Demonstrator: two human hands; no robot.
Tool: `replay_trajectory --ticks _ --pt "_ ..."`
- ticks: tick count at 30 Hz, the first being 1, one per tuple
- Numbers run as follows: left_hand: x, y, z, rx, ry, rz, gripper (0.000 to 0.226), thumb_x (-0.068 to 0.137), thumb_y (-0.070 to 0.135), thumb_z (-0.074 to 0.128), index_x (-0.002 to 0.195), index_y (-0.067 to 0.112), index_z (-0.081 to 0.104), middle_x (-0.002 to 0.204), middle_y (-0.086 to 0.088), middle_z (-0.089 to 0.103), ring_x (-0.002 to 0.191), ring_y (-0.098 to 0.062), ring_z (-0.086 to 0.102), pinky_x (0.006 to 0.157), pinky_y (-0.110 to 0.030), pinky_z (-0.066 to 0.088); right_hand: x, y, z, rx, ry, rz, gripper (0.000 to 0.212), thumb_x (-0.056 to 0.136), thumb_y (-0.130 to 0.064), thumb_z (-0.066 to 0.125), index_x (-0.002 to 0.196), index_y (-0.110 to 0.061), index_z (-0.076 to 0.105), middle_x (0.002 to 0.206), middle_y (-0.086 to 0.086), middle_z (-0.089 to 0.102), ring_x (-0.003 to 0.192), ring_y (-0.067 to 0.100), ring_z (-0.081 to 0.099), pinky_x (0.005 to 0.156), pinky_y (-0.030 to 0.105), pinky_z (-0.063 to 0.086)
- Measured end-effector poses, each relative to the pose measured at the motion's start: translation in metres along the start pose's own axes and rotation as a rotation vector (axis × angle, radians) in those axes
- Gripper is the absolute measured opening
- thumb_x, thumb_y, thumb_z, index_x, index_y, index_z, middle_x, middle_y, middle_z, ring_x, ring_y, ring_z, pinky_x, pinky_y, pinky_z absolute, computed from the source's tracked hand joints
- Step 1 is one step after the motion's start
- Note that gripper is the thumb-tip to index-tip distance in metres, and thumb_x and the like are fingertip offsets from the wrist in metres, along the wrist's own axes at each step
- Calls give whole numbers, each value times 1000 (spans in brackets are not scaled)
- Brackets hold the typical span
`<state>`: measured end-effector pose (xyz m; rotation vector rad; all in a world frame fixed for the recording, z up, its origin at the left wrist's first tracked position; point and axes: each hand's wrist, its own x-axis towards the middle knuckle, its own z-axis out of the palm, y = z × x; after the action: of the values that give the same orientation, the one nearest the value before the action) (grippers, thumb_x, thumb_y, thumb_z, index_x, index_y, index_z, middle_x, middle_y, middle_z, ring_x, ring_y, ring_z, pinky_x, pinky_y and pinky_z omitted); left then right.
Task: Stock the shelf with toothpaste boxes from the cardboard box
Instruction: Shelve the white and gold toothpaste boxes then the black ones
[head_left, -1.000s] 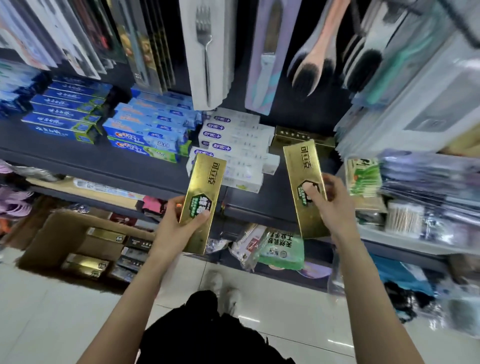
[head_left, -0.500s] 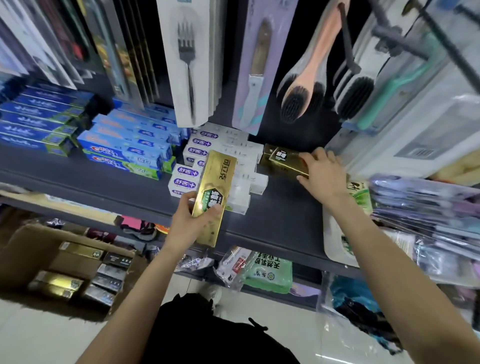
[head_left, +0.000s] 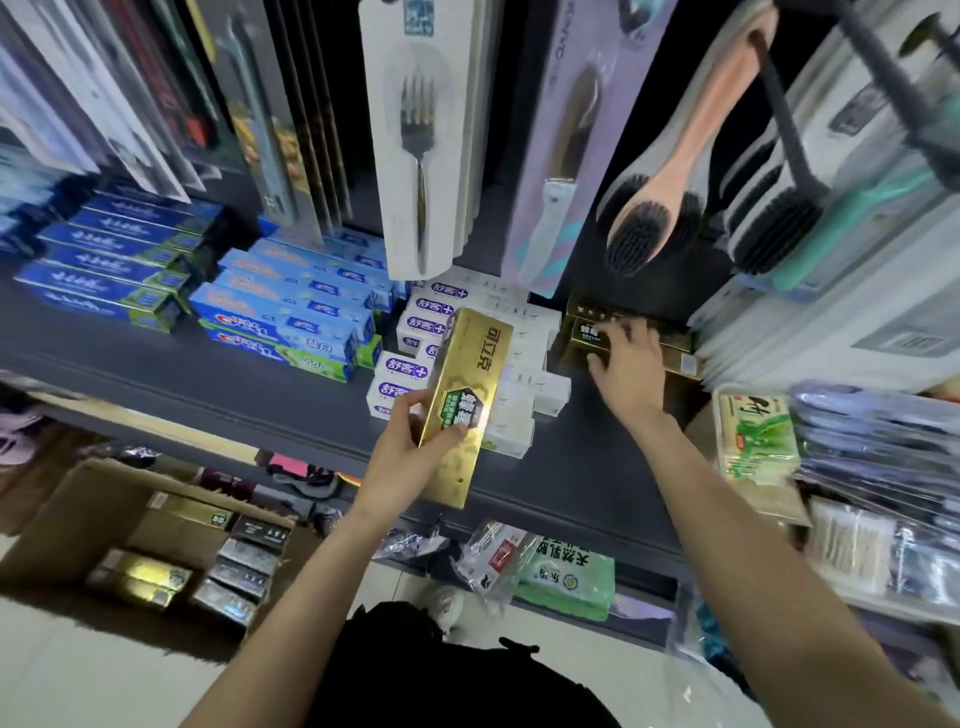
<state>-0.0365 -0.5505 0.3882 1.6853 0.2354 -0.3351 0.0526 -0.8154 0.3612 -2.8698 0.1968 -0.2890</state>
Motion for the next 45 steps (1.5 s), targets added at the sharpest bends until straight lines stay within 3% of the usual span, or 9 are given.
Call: replay_trajectory --ticks 5,10,14,18,22,25,28,33,45 --pt "1 2 15 -5 -4 93 57 69 33 69 119 34 41 97 7 62 89 -11 61 75 -24 48 -90 -90 -43 904 -385 140 45 91 -32 58 133 -28 44 117 -8 57 101 2 57 73 3 43" --pt "-10 8 33 231 -26 339 67 67 37 72 125 45 41 118 15 58 104 -3 59 84 -34 54 -119 -101 -50 1231 -381 283 67 85 -35 63 143 -38 28 130 -12 54 103 -8 59 80 10 48" --pt "-13 11 42 329 -160 415 82 71 32 78 139 41 33 129 16 48 113 3 49 94 -24 45 -120 -79 -58 1332 -324 359 66 78 -37 66 137 -34 38 119 0 64 112 12 61 97 40 49" --pt "-5 19 42 99 -296 278 64 82 8 67 133 36 41 116 12 58 103 -7 57 78 -12 47 -126 -63 -65 1408 -242 424 53 86 -27 60 136 -27 40 116 5 67 108 19 63 79 32 56" --pt "-4 19 50 -261 -484 -71 34 98 18 41 124 37 51 116 7 62 110 -13 55 91 -31 45 -125 -55 -66 1282 -272 452 54 80 -39 65 130 -27 47 112 -2 69 109 15 62 86 30 52" --pt "4 7 58 340 -525 214 47 97 49 28 141 37 35 138 5 39 128 -10 32 107 -30 27 -122 -45 -68 1193 -268 471 52 80 -28 72 127 -27 48 112 2 68 107 19 62 96 42 50" --pt "29 -4 55 902 -204 570 53 98 46 33 145 21 35 143 -8 31 133 -24 23 111 -37 25 -111 -26 -76 615 -69 239 58 77 -26 77 128 -27 49 114 -4 63 102 16 61 92 36 49" --pt "63 -21 35 1231 -193 413 71 93 51 43 151 24 13 158 -5 7 146 -27 -3 117 -50 2 -68 13 -74 -398 244 -132 52 67 -9 77 116 -18 63 103 4 66 86 32 60 76 38 42" --pt "72 -26 19 1259 -252 417 68 94 47 43 151 28 9 160 5 1 147 -19 -5 119 -46 3 21 18 -69 -365 -234 -106 49 77 -25 72 123 -22 52 118 7 59 104 34 58 85 41 47"
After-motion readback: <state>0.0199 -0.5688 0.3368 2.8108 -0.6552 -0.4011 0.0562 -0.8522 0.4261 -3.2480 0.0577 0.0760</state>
